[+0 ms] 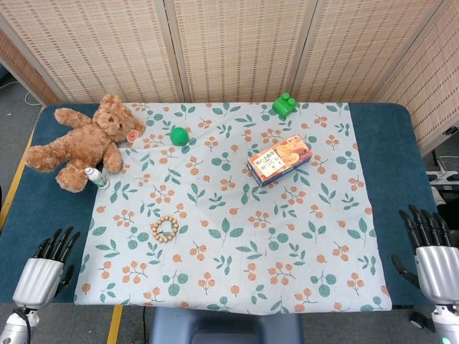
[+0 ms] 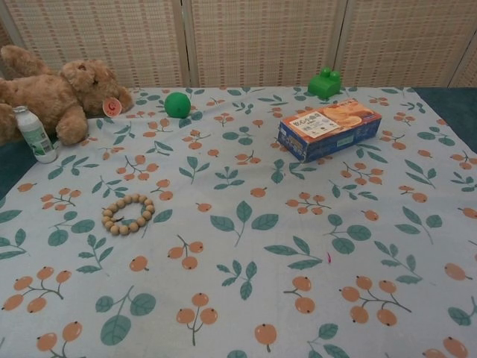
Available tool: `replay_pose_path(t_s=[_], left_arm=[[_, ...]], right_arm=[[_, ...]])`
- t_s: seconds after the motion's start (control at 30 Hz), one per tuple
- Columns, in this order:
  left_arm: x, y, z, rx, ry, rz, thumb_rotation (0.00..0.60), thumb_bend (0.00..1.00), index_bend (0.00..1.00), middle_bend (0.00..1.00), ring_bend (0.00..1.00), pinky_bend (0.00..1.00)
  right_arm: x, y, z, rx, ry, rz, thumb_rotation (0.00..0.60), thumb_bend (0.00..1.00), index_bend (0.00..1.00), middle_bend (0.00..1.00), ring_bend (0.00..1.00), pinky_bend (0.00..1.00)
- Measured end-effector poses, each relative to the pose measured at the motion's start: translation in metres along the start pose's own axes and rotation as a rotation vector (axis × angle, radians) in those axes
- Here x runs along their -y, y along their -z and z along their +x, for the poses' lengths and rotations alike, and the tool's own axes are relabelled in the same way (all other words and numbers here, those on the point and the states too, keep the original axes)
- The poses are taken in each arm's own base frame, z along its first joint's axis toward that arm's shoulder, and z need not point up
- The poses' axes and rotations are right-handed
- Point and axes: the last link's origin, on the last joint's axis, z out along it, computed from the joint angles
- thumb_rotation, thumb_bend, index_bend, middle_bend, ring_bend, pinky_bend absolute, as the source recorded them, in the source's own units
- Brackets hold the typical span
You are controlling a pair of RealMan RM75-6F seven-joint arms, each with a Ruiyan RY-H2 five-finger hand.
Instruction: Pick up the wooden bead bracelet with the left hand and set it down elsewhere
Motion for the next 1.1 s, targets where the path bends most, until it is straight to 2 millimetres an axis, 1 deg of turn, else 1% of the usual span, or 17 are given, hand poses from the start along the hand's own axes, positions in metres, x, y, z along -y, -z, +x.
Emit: replay_pose_path(t_s=[0.17, 0.33, 0.57, 0.93, 1.1], left_arm=[[0.000, 0.000, 0.006, -0.022, 0.007, -0.005, 0.600, 0.51, 0.00, 0.00, 0.00, 0.22], [-0.001, 0.003, 0.006, -0.013, 0.010, -0.008, 0.600, 0.51, 0.00, 0.00, 0.00, 0.22], [-0.001, 0.005, 0.007, -0.008, 0.010, -0.001, 0.600, 0.52, 0.00, 0.00, 0.00, 0.22], [-0.002, 0.008, 0.009, 0.000, 0.025, -0.010, 0.600, 0.51, 0.00, 0.00, 0.00, 0.22], [-0.002, 0.008, 0.008, 0.013, 0.023, -0.014, 0.600, 0.51, 0.00, 0.00, 0.00, 0.22]], right_arm=[[-0.004, 0.009, 0.002, 0.017, -0.007, -0.012, 0.600, 0.20, 0.00, 0.00, 0.00, 0.00], [-0.005, 0.013, 0.004, 0.021, -0.019, -0.003, 0.600, 0.20, 0.00, 0.00, 0.00, 0.00], [-0.002, 0.013, -0.001, 0.042, -0.023, 0.015, 0.600, 0.20, 0.00, 0.00, 0.00, 0.00], [0.003, 0.016, 0.001, 0.041, -0.021, 0.028, 0.600, 0.20, 0.00, 0.00, 0.00, 0.00], [0.003, 0.016, -0.002, 0.050, -0.017, 0.025, 0.600, 0.20, 0.00, 0.00, 0.00, 0.00]])
